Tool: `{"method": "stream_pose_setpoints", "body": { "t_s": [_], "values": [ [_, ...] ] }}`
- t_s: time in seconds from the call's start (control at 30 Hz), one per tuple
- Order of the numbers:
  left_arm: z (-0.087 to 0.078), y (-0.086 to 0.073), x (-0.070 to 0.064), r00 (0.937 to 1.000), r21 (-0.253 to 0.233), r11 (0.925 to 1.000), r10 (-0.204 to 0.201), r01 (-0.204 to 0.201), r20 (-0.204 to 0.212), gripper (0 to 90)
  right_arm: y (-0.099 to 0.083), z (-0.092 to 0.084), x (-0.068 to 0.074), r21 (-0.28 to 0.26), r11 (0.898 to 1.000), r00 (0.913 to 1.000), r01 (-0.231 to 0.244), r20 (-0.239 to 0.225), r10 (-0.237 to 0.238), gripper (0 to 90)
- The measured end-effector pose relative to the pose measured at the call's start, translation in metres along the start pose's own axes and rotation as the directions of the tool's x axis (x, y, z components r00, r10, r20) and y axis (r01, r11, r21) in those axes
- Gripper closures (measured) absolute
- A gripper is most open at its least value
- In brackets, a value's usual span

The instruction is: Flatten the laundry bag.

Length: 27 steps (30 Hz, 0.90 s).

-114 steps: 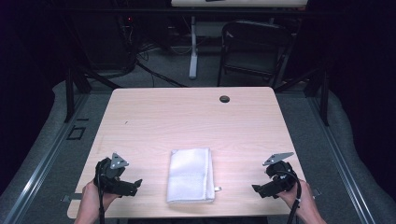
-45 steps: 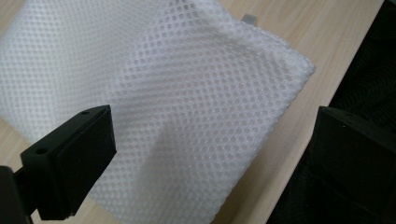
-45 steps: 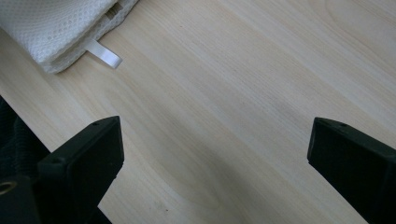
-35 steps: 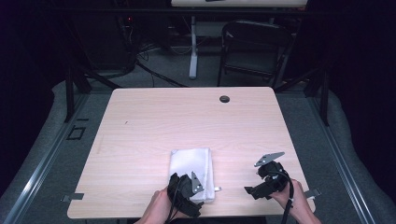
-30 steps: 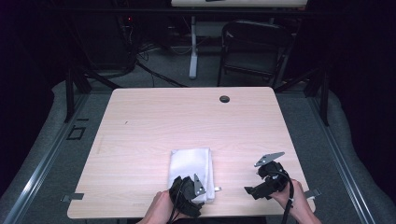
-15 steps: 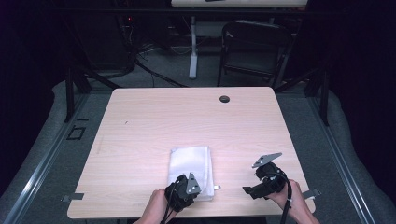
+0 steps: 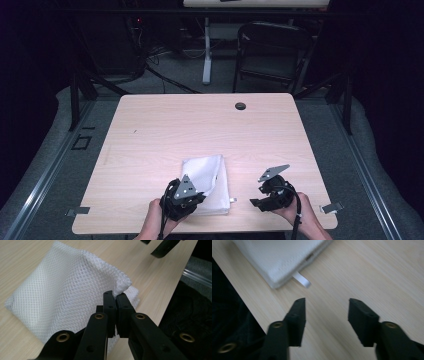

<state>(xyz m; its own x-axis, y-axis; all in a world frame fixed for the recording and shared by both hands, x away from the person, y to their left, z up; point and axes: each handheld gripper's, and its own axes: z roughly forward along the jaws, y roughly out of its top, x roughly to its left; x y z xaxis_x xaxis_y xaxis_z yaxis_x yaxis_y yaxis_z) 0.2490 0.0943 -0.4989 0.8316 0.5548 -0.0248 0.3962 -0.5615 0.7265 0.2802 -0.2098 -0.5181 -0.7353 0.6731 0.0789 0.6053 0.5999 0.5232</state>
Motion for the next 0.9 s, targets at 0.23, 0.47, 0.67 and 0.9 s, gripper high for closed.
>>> {"method": "stream_pose_setpoints", "body": {
  "t_s": [0.23,0.47,0.67,0.9],
  "values": [
    [-0.004,0.002,0.002,0.9998,-0.036,0.9992,-0.019,0.018,-0.01,87.8,0.033,0.028,0.035,-0.036,0.995,0.9927,0.096,-0.07,-0.099,74.2],
    [-0.006,0.001,0.007,0.9997,-0.045,0.9988,-0.02,0.019,-0.015,87.8,0.053,0.075,0.051,0.0,0.991,0.9874,0.131,-0.09,-0.13,83.9],
    [-0.012,0.002,0.014,0.9991,-0.064,0.9977,-0.024,0.022,-0.035,87.8,0.05,0.08,0.044,0.054,0.99,0.986,0.131,-0.112,-0.124,90.0],
    [-0.025,-0.002,0.026,0.9967,-0.076,0.9962,-0.048,0.044,-0.065,87.9,0.045,0.076,0.044,0.065,0.994,0.9952,0.083,-0.057,-0.079,90.0]
  ]
}}
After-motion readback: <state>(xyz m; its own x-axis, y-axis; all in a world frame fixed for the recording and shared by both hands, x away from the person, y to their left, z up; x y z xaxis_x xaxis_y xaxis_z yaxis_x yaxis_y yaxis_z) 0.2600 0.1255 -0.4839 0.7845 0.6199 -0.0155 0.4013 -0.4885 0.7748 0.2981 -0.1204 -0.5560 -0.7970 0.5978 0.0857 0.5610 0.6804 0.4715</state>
